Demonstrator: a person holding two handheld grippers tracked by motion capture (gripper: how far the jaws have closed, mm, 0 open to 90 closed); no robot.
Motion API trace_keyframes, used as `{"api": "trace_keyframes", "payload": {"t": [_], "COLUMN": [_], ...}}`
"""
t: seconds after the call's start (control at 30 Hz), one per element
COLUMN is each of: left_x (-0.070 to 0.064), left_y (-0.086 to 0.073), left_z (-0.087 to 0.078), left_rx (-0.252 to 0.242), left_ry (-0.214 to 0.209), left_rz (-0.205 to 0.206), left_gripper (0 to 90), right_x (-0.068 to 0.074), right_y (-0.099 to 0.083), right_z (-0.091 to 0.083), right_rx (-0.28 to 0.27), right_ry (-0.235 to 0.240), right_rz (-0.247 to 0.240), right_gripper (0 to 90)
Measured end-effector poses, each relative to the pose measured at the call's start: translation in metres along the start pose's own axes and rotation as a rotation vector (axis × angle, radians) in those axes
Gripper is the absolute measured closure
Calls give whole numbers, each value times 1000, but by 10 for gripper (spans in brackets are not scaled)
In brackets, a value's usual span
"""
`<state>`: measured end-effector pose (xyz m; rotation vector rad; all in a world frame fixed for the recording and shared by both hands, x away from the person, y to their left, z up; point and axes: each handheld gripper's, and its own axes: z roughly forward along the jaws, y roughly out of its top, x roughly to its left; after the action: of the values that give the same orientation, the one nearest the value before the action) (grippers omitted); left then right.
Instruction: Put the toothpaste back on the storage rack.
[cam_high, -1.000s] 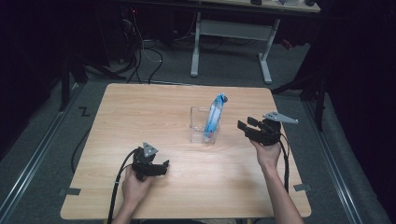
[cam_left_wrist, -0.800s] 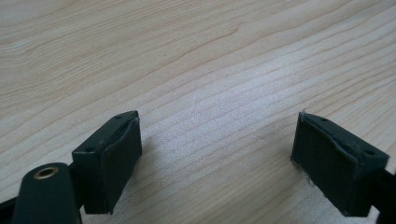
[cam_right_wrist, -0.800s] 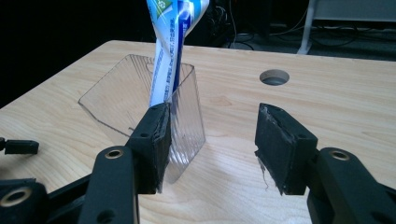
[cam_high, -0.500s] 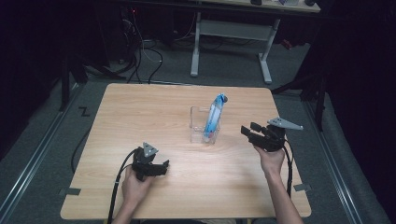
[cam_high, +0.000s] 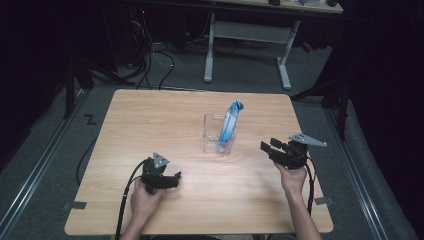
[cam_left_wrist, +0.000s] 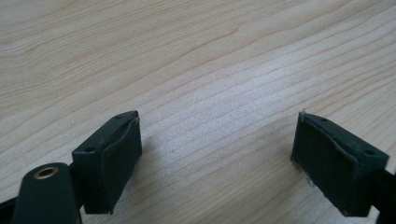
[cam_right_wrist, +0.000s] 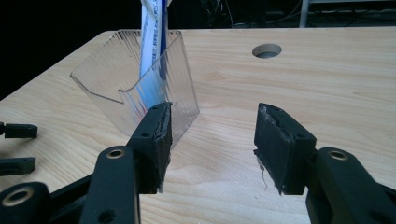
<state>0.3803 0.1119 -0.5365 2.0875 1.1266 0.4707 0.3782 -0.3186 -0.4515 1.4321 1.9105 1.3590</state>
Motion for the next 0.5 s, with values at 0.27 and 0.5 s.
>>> {"api": "trace_keyframes", "payload": {"t": [0.27,0.5], "left_x": [0,0], "left_y": [0,0], "left_z": [0,0], "left_rx": [0,0], "left_ry": [0,1], "left_rz": [0,0], "left_gripper": [161,161], "right_x": [-2,-2], "right_y": [-8,-13], "right_z": [-1,0], "right_rx": [13,22], "right_ry": [-4,-9], "right_rz": [6,1], "right_gripper": [472,475]}}
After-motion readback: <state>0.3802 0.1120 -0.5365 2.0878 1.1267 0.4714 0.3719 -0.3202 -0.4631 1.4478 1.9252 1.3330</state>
